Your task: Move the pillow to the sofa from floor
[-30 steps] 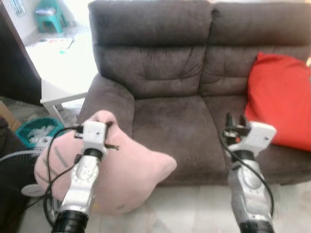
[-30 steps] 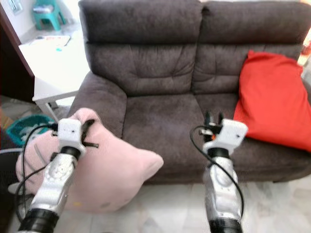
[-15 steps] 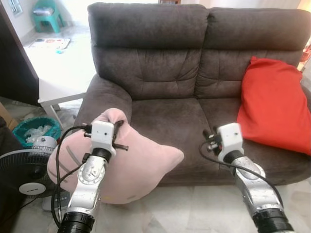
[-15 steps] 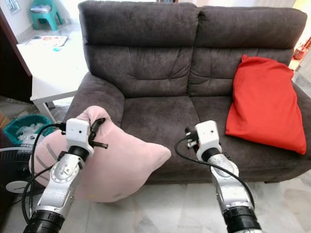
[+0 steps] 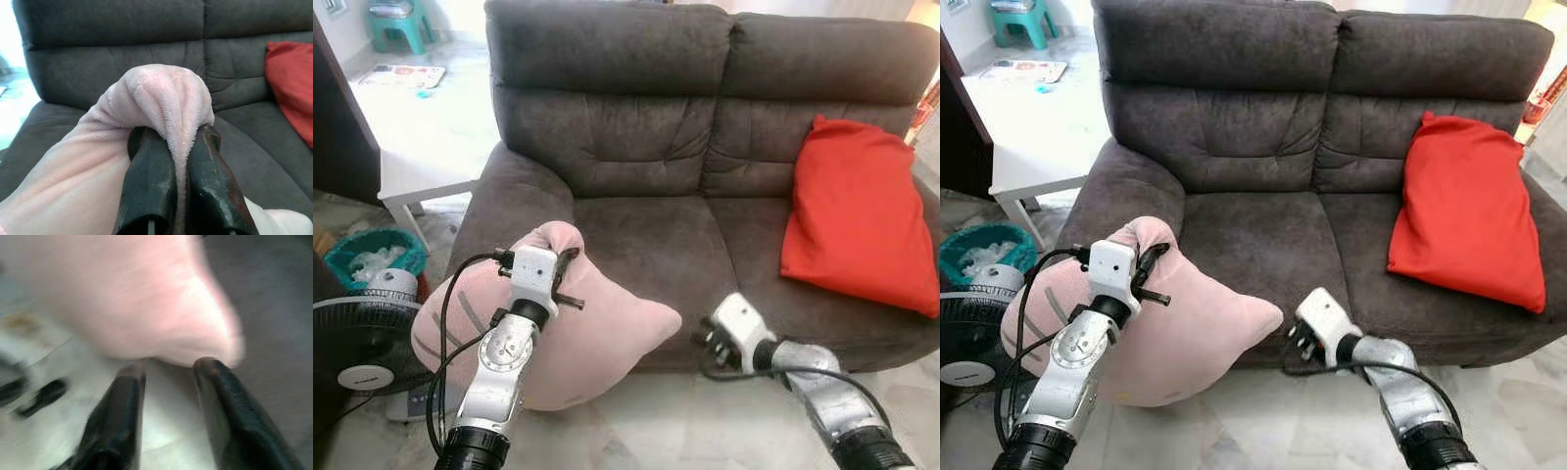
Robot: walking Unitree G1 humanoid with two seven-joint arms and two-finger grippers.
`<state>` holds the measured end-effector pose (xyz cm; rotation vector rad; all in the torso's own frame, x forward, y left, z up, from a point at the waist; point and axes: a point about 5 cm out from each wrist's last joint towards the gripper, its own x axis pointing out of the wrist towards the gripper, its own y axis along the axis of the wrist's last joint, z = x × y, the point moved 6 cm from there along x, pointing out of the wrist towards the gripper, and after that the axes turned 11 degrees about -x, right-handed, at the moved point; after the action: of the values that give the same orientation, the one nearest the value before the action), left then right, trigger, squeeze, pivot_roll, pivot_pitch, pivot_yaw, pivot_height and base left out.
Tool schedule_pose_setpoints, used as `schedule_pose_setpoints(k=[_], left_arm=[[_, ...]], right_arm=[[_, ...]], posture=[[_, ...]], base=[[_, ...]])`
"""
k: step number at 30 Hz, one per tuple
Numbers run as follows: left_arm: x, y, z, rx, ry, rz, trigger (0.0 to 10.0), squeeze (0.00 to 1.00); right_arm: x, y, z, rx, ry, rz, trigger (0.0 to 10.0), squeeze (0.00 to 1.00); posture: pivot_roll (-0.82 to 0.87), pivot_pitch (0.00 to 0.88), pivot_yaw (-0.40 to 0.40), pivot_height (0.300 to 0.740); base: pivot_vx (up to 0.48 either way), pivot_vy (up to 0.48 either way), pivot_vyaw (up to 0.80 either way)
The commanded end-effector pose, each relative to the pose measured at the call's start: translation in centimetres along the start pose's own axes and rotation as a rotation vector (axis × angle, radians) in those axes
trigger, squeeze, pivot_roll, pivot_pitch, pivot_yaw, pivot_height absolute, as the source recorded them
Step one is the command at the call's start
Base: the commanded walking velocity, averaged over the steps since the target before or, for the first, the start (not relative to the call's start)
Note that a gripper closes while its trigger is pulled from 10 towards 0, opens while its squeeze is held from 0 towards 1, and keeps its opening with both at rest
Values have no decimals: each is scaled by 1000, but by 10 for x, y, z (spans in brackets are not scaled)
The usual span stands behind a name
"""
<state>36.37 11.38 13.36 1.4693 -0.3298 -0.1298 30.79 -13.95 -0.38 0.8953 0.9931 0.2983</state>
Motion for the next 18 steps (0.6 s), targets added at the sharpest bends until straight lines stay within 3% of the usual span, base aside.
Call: schedule_pose_setpoints(k=[1, 2, 3, 7, 8, 9, 18], left_arm=[[11, 41, 23, 7, -96, 135, 10000, 0], [12, 42, 33, 9, -151, 127, 10000, 0], [12, 41, 36, 10, -169, 121, 10000, 0], [12, 40, 48, 4, -244, 95, 10000, 0], [11, 39, 49, 4, -251, 90, 10000, 0], [10, 35, 53, 11, -278, 71, 10000, 0], [9, 32, 64, 20, -348, 42, 10000, 0]], right_arm=[[0, -7, -10, -16, 52, -18, 10000, 592], [5, -11, -15, -3, 58, -29, 10000, 749], [7, -12, -15, 0, 53, -35, 10000, 1000], [9, -12, -7, -6, 1, -47, 10000, 1000], [9, -13, -6, -10, -5, -49, 10000, 918], [9, -12, 2, -18, -50, -55, 10000, 0], [7, -18, 13, -22, -96, -86, 10000, 0]], posture=[[155, 0, -111, 740], [157, 0, -112, 740], [158, 0, -112, 740], [158, 0, -112, 740], [157, 0, -110, 740], [156, 0, -109, 740], [155, 0, -106, 740]], base=[[0, 0, 0], [0, 0, 0], [0, 0, 0], [0, 0, 0], [0, 0, 0], [0, 0, 0], [0, 0, 0]])
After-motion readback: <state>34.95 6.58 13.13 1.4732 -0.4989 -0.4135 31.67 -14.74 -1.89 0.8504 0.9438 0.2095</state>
